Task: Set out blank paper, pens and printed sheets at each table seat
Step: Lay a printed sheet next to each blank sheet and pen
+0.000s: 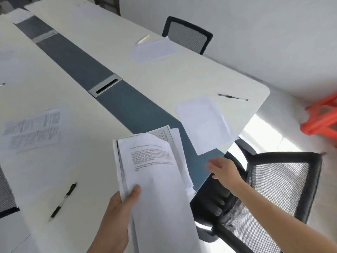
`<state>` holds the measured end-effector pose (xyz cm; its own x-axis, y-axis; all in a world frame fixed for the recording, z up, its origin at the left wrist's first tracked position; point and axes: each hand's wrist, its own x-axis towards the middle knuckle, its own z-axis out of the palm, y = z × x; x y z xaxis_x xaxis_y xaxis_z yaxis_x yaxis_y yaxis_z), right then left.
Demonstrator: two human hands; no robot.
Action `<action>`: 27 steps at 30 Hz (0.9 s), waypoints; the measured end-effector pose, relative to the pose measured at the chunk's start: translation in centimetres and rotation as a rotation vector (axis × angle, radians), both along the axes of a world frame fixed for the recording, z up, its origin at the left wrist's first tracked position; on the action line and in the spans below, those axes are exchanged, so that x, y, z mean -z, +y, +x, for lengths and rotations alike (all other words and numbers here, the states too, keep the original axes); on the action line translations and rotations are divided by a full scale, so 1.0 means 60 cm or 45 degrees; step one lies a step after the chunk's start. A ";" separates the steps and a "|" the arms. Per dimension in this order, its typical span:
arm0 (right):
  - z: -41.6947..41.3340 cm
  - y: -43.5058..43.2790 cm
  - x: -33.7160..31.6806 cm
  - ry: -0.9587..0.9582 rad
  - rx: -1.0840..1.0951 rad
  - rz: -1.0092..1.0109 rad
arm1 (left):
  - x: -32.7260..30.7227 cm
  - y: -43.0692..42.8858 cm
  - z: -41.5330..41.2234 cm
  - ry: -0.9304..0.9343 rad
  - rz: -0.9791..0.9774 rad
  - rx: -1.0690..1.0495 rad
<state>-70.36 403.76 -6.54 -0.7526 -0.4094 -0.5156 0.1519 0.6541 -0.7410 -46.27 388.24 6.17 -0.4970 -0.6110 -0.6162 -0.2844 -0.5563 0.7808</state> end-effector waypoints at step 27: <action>-0.170 0.776 -0.148 -0.264 0.942 -0.837 | -0.061 0.666 -0.442 0.180 0.060 0.667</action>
<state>-80.55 450.33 2.36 -0.8536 -0.1263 -0.5054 0.5209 -0.1851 -0.8333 -72.79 428.21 9.81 -0.8076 -0.2322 -0.5421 -0.4271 -0.4036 0.8091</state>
